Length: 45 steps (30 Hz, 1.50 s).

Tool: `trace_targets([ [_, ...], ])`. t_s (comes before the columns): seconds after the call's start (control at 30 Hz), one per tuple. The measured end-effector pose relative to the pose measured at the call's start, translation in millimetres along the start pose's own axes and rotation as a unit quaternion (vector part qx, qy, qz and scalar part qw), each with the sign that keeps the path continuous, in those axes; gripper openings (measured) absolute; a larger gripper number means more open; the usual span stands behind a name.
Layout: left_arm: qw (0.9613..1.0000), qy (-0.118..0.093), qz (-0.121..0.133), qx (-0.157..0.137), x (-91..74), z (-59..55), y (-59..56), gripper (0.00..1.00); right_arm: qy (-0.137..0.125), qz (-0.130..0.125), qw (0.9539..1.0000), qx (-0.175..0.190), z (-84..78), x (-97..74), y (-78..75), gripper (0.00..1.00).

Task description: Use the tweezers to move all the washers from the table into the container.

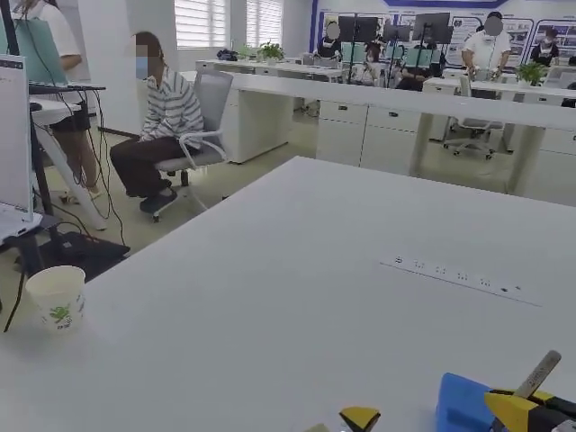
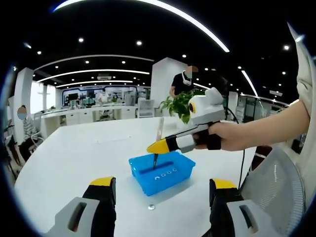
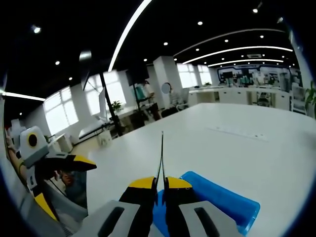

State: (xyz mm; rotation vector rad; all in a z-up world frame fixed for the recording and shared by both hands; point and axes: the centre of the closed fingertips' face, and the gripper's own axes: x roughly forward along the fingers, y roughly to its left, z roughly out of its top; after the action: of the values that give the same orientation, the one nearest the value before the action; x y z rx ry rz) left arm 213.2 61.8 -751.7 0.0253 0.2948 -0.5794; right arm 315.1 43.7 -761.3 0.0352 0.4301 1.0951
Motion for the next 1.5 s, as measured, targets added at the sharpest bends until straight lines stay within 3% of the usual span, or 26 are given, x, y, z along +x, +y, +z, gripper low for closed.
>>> trace_targets([
  [0.17,1.0000,0.000,-0.001,0.001,-0.3,-0.1,-0.4,0.78,0.000,0.033,0.9994,-0.006,-3.8,4.9,22.9,0.04],
  [0.3,1.0000,0.002,-0.002,0.002,-0.1,-0.3,-1.4,0.78,0.010,0.061,0.9981,-0.005,-17.3,11.6,38.7,0.04],
  [0.47,1.0000,0.002,-0.002,0.002,0.0,-0.4,-1.7,0.78,0.035,0.072,0.9966,-0.016,-37.5,21.1,49.7,0.04],
  [0.9,1.0000,0.004,0.000,0.002,-1.3,-0.5,-1.5,0.78,0.088,0.083,0.9908,-0.060,-72.4,38.0,53.8,0.04],
  [1.5,0.9999,0.007,-0.004,0.006,-0.5,-1.7,-3.3,0.77,0.095,0.082,0.9887,-0.083,-80.5,39.4,54.4,0.04],
])
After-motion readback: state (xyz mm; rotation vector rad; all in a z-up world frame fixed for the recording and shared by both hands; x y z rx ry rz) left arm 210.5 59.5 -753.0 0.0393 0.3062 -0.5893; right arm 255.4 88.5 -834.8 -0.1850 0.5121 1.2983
